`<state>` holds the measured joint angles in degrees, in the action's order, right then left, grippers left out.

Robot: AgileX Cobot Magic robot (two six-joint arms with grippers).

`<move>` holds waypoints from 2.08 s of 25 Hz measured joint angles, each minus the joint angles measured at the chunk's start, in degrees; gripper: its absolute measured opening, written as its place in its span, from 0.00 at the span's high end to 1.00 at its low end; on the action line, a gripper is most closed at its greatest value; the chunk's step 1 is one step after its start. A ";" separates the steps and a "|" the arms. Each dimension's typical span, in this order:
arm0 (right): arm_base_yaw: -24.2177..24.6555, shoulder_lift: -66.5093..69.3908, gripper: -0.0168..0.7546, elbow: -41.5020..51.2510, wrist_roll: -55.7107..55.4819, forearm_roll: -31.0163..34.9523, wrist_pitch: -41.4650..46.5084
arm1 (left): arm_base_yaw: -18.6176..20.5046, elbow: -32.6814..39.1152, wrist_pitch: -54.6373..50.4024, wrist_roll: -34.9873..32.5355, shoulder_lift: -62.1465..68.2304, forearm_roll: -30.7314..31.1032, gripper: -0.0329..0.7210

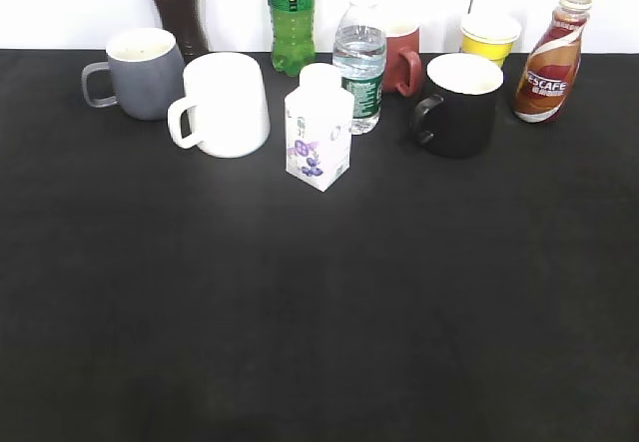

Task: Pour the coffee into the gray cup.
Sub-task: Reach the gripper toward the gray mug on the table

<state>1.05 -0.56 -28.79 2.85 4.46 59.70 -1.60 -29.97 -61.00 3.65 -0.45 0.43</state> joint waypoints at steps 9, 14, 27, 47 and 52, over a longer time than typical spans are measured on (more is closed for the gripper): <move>0.00 0.00 0.22 0.00 0.00 0.00 0.00 | 0.00 0.00 0.00 0.00 0.00 0.01 0.20; 0.00 0.00 0.22 0.00 0.00 0.00 0.00 | 0.00 -1.35 13.26 0.00 0.72 0.43 0.26; 0.00 0.00 0.22 0.00 0.00 0.00 0.00 | 0.00 -1.35 70.34 0.00 55.14 1.47 0.29; 0.00 0.00 0.22 0.00 0.00 0.00 0.00 | 0.00 -21.45 109.79 2.89 118.17 10.97 0.39; 0.00 0.00 0.22 0.00 0.00 0.00 0.00 | 0.00 -30.68 109.41 3.06 124.49 11.07 0.52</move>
<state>1.05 -0.56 -28.79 2.85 4.46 59.70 -1.60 -60.66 48.41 6.72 124.04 11.50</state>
